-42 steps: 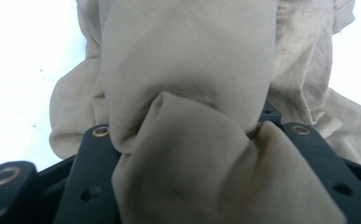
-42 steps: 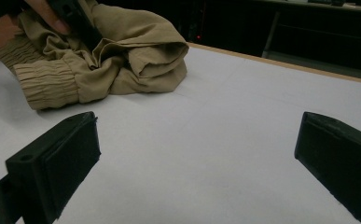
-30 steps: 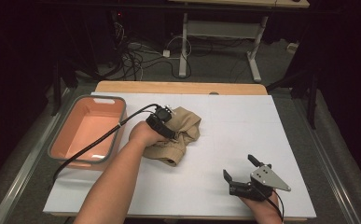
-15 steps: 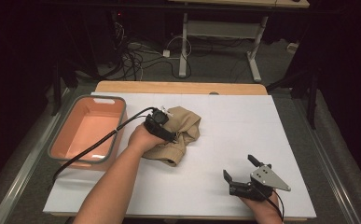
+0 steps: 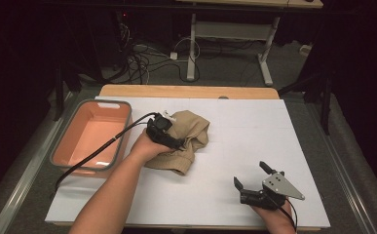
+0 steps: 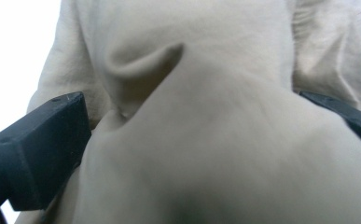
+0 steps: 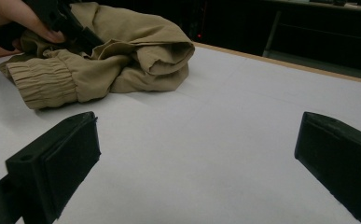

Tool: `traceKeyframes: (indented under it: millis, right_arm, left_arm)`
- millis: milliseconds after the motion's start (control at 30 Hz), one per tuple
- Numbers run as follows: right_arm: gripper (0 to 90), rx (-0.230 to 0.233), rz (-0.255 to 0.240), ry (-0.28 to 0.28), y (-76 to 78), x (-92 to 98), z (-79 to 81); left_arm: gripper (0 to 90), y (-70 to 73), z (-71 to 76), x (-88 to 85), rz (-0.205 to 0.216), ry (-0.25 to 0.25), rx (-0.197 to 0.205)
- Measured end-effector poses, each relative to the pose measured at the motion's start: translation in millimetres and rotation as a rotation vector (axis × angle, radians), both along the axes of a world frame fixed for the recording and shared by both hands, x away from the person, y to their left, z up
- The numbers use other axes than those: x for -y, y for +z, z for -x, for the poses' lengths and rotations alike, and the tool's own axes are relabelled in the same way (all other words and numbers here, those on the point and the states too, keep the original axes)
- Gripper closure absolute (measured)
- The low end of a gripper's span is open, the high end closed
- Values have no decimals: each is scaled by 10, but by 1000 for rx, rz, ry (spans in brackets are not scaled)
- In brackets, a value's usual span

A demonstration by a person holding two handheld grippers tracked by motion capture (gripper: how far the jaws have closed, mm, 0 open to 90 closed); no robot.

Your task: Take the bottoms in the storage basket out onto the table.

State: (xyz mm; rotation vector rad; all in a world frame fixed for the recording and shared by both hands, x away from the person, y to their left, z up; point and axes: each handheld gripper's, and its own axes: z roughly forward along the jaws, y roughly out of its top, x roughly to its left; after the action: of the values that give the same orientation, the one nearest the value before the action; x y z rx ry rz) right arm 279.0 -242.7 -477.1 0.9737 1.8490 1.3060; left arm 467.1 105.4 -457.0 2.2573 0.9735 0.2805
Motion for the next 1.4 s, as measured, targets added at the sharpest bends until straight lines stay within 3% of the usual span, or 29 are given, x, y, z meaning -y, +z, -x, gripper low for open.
traceKeyframes:
  millis: [100, 333, 567, 700, 900, 1067, 1400]
  right_arm:
    - [10, 0, 0, 2, 2, -4, 3]
    - [10, 3, -2, 2, 12, -8, 12]
    - [10, 4, 4, 6, 10, -15, 12]
    - [10, 4, 2, 8, 10, -23, 14]
    - [10, 2, 1, 7, 7, -30, 17]
    - [9, 2, 2, 9, 5, -34, 17]
    - [6, 9, -6, 16, 10, -41, 29]
  left_arm:
    - [0, 63, 72, -62, 33, -1, 61]
    - [0, 119, 254, -183, 84, -9, 126]
    - [0, 56, 490, -354, 220, 30, 197]
    - [0, 1, 615, -425, 253, 44, 233]
    - [0, -90, 797, -495, 278, 32, 236]
    - [0, -151, 955, -531, 298, 27, 267]
    - [0, -267, 1278, -596, 320, 15, 272]
